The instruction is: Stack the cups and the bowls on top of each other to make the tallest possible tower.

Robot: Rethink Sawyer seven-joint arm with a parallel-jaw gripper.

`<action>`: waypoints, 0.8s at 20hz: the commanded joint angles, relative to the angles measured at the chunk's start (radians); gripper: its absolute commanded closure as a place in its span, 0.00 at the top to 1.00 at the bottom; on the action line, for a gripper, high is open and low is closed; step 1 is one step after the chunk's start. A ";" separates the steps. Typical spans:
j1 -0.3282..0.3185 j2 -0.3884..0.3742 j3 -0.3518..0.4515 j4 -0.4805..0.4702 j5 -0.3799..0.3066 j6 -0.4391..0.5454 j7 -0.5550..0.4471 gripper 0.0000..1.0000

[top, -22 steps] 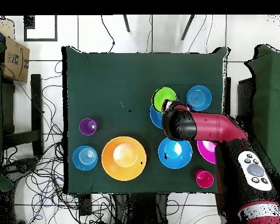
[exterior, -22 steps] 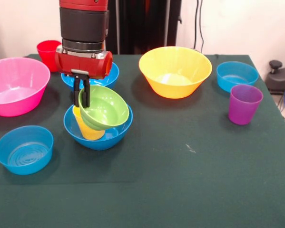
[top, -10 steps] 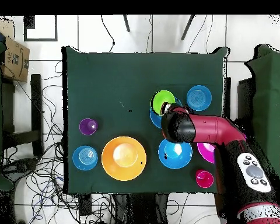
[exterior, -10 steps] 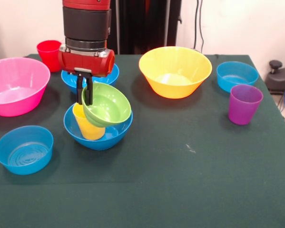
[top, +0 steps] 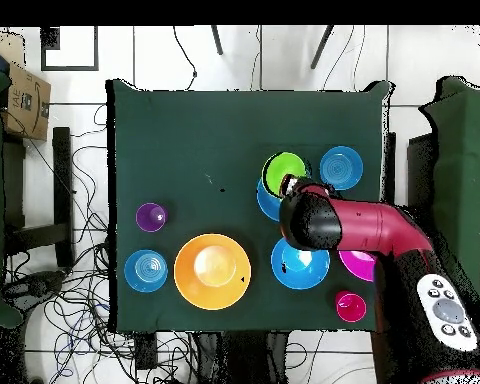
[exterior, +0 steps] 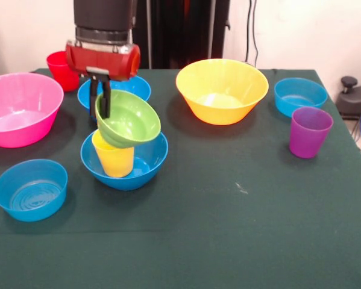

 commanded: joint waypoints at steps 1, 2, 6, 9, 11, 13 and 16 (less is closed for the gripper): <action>-0.009 -0.076 0.075 0.063 0.040 0.130 -0.029 0.00; -0.012 -0.078 0.076 0.067 0.039 0.127 -0.032 0.00; -0.026 -0.064 0.071 0.078 0.020 0.095 -0.037 0.00; -0.037 -0.060 0.072 0.093 0.008 0.074 -0.039 0.00; -0.041 -0.059 0.071 0.102 0.000 0.069 -0.042 0.00; -0.040 -0.062 0.067 0.114 -0.005 0.061 -0.036 0.00; -0.042 -0.062 0.065 0.128 -0.012 0.048 -0.029 0.00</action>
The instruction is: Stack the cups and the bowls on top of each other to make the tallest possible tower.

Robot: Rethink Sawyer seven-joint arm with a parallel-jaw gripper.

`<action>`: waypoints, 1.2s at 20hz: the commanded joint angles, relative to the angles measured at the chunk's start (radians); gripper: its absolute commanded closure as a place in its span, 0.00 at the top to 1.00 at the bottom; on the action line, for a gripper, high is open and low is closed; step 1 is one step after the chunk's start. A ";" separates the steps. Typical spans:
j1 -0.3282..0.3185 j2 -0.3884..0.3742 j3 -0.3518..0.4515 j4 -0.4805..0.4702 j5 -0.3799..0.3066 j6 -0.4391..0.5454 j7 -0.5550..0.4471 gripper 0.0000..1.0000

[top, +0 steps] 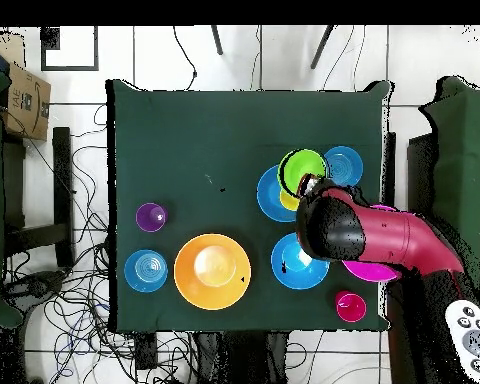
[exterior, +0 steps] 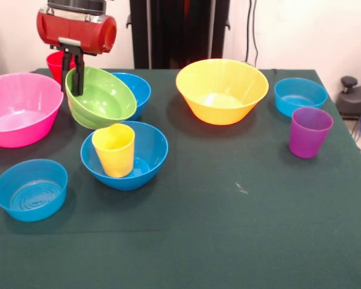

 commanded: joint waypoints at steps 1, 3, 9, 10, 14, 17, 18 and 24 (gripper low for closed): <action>0.006 0.024 0.062 0.095 -0.031 0.038 -0.027 0.00; 0.006 0.023 0.060 0.104 -0.034 0.030 -0.021 0.00; 0.014 0.018 0.048 0.128 -0.036 0.008 0.000 0.00; 0.014 0.016 0.048 0.131 -0.036 0.006 0.001 0.00; 0.016 0.018 0.045 0.137 -0.036 0.002 0.006 0.00; 0.018 0.025 0.042 0.135 -0.038 -0.003 0.008 0.00; 0.020 0.028 0.040 0.137 -0.040 -0.009 0.012 0.00; 0.020 0.058 0.034 0.133 -0.053 -0.040 0.018 0.00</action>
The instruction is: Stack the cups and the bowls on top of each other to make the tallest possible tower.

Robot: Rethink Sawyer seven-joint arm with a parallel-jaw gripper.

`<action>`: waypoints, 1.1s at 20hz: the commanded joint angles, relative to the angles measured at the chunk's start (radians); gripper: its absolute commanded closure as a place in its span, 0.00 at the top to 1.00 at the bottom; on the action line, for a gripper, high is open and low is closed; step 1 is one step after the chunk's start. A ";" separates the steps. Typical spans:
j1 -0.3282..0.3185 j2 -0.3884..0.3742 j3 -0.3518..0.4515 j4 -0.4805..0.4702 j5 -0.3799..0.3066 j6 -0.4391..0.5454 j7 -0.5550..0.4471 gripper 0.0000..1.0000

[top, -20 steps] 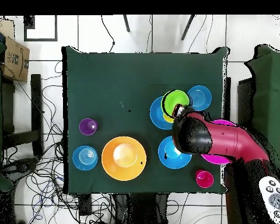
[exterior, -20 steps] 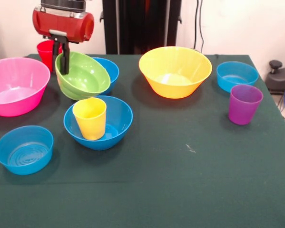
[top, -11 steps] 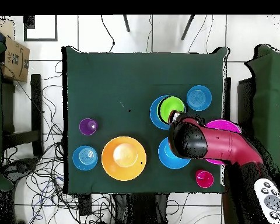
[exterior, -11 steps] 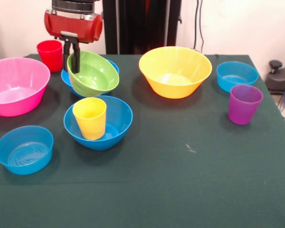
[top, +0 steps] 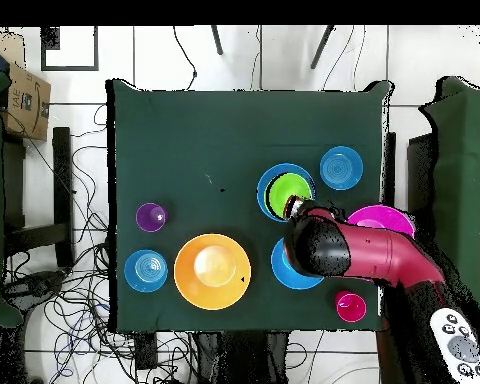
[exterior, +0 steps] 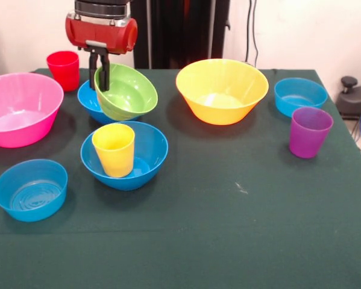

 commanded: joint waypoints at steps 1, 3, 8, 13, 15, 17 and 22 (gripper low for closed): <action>0.022 0.067 0.031 0.033 -0.058 -0.045 0.018 0.00; 0.019 0.084 0.029 0.025 -0.065 -0.059 0.017 0.00; 0.009 0.109 0.036 0.011 -0.068 -0.071 0.006 0.00; 0.010 0.137 0.034 -0.012 -0.074 -0.080 0.001 0.00; 0.017 0.160 0.026 -0.029 -0.079 -0.093 0.005 0.00; 0.022 0.177 0.020 -0.039 -0.082 -0.105 0.010 0.00; -0.008 0.155 0.042 -0.019 -0.077 -0.089 -0.015 0.00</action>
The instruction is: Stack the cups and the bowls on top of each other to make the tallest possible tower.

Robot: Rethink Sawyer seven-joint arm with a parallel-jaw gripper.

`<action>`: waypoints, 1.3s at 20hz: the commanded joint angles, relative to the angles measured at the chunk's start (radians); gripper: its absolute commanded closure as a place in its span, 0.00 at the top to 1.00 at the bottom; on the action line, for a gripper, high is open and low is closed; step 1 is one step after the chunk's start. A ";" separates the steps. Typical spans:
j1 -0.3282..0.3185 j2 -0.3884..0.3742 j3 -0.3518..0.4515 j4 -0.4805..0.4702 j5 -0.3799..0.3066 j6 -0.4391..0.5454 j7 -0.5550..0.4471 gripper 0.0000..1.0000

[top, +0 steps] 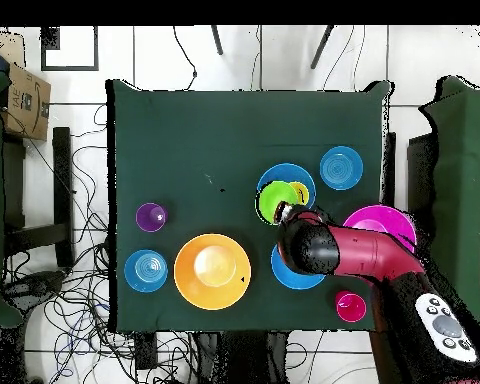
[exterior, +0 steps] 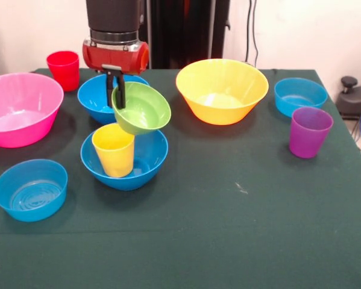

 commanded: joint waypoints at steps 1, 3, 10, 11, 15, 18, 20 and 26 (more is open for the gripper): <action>-0.010 0.042 0.044 -0.016 -0.076 -0.041 -0.017 0.00; -0.017 0.033 0.055 -0.014 -0.068 -0.028 -0.024 0.00; -0.039 -0.036 0.092 0.020 -0.029 0.031 -0.039 0.00; -0.041 -0.048 0.097 0.026 -0.023 0.041 -0.040 0.00; -0.049 -0.077 0.114 0.040 -0.008 0.064 -0.040 0.00; -0.049 -0.081 0.117 0.041 -0.008 0.068 -0.035 0.00; -0.045 -0.077 0.113 0.040 -0.014 0.061 -0.029 0.00; -0.032 -0.044 0.096 0.028 -0.036 0.025 -0.010 0.00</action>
